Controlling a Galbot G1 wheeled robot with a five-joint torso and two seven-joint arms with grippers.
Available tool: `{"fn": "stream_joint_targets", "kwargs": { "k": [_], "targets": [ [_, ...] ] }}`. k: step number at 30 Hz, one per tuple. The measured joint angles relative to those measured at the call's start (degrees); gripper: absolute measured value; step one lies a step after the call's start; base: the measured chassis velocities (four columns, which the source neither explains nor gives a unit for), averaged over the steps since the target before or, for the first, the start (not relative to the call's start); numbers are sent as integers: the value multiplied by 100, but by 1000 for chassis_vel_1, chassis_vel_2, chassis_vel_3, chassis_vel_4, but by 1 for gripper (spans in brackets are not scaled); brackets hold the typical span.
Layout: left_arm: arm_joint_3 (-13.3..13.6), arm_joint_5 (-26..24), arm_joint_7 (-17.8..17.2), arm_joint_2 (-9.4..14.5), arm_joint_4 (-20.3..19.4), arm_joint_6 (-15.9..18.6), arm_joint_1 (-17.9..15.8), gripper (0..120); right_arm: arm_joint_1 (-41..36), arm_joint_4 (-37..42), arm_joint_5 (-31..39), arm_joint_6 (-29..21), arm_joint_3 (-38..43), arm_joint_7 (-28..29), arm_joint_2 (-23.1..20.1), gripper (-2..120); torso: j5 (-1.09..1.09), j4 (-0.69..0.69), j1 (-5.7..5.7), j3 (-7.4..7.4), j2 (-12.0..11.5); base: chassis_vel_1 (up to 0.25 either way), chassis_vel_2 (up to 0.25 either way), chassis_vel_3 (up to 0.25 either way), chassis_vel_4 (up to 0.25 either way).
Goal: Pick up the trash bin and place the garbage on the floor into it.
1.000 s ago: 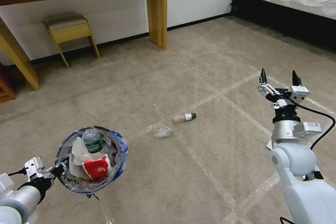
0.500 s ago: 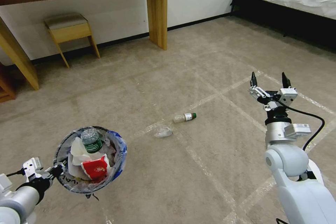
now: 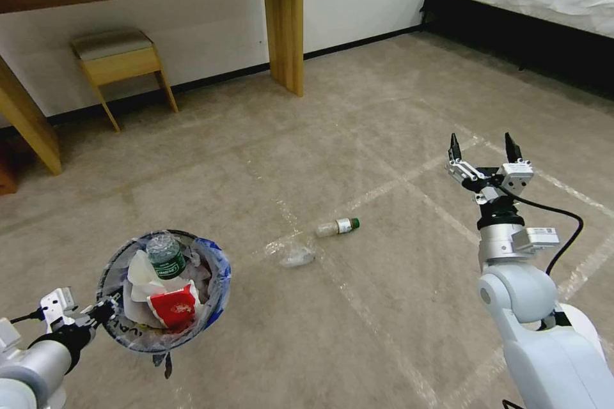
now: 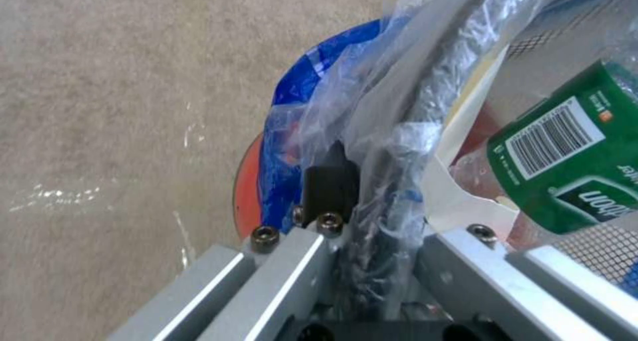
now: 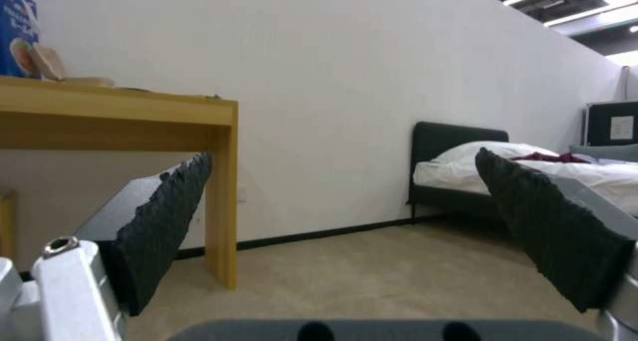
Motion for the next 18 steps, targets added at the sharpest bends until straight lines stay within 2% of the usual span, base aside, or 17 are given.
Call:
{"fn": "stream_joint_targets", "kwargs": {
  "k": [18],
  "targets": [
    [-25, 19, -9, -23, -8, -15, 31, 0, -27, -18, 6, 70, -36, 2, 16, 100, 0, 0, 0, 0, 0, -102, 102, 108, -108]
  ]
}}
